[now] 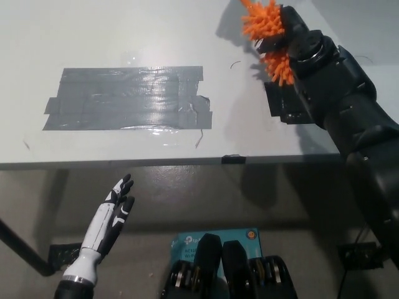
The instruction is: A person hands an oraange duster to the robot and the robot grabs it with its right hand and places it on the black marked spot infron tof it on the desk
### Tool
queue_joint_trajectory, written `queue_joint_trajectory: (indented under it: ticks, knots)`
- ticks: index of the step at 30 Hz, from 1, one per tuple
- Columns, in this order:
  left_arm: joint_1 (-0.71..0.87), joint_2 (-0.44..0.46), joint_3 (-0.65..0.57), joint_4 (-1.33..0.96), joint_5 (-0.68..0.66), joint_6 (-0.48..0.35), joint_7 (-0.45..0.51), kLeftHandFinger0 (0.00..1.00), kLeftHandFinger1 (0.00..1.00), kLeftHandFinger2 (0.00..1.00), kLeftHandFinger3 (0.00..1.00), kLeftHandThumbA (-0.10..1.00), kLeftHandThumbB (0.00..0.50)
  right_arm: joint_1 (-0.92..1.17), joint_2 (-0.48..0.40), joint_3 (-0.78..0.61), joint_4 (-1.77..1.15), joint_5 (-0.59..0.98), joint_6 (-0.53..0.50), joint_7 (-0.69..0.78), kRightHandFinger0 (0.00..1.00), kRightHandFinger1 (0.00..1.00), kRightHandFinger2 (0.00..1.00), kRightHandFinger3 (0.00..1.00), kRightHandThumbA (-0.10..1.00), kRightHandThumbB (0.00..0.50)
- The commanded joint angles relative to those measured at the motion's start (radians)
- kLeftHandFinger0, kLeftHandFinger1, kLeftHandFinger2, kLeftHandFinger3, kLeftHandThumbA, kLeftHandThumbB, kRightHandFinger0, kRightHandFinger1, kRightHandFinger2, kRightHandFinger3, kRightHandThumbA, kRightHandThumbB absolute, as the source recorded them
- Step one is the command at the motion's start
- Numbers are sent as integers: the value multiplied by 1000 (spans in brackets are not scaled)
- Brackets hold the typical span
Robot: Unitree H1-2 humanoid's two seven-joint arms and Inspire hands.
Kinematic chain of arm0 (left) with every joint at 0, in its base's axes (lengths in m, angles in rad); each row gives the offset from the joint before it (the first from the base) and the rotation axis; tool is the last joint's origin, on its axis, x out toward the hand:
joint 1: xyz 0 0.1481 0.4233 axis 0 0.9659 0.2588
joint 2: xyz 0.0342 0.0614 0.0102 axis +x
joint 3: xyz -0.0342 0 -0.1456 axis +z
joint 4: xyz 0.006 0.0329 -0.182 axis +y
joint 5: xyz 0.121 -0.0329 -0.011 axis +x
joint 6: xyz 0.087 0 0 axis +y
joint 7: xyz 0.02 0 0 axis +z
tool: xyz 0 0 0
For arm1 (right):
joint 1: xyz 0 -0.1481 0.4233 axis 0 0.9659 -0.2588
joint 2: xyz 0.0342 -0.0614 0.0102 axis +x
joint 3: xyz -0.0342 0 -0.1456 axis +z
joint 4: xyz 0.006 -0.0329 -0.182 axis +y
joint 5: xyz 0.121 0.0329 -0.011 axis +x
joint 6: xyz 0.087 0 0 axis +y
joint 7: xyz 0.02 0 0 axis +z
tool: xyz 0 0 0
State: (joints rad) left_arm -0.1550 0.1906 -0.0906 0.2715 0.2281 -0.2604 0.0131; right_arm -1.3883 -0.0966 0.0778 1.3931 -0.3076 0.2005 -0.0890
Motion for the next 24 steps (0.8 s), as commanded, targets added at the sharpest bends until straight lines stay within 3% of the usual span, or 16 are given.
queue_joint_trajectory:
  ticks: [1,4,5,10,13,15,18,24]
  knots:
    - [-17,1,6,-36,-14,-14,-8,1000,1000,1000,1000,1000,219,-36,-30,3,-17,27,-72,-36,198,632,977,1000,-100,207]
    - [-19,0,6,-29,-13,-23,-4,1000,1000,1000,1000,1000,211,-32,-35,-8,-19,42,-78,-37,141,571,912,1000,-100,200]
    - [-20,1,6,-27,-14,-26,-5,1000,1000,1000,1000,1000,210,-32,-37,-8,-21,44,-79,-38,85,515,863,1000,-100,177]
    - [-25,2,7,-22,-19,-30,-6,1000,1000,1000,1000,1000,207,-45,-68,-1,-48,47,-99,-26,151,613,954,989,-100,186]
    - [-27,3,8,-18,-21,-33,-6,1000,1000,1000,1000,1000,195,-57,-87,-1,-70,52,-110,-20,102,595,905,893,-100,189]
    - [-24,3,9,-19,-22,-32,-5,1000,1000,1000,1000,1000,187,-63,-107,2,-100,49,-103,-11,85,602,899,896,-100,183]
    - [-24,6,9,-19,-27,-31,-9,1000,1000,1000,1000,1000,181,-51,-133,22,-139,30,-92,-7,204,711,1000,955,-100,190]
    - [-15,3,6,-15,-22,-32,-3,1000,1000,1000,1000,1000,176,9,-178,48,-200,21,-70,28,157,682,996,940,-100,196]
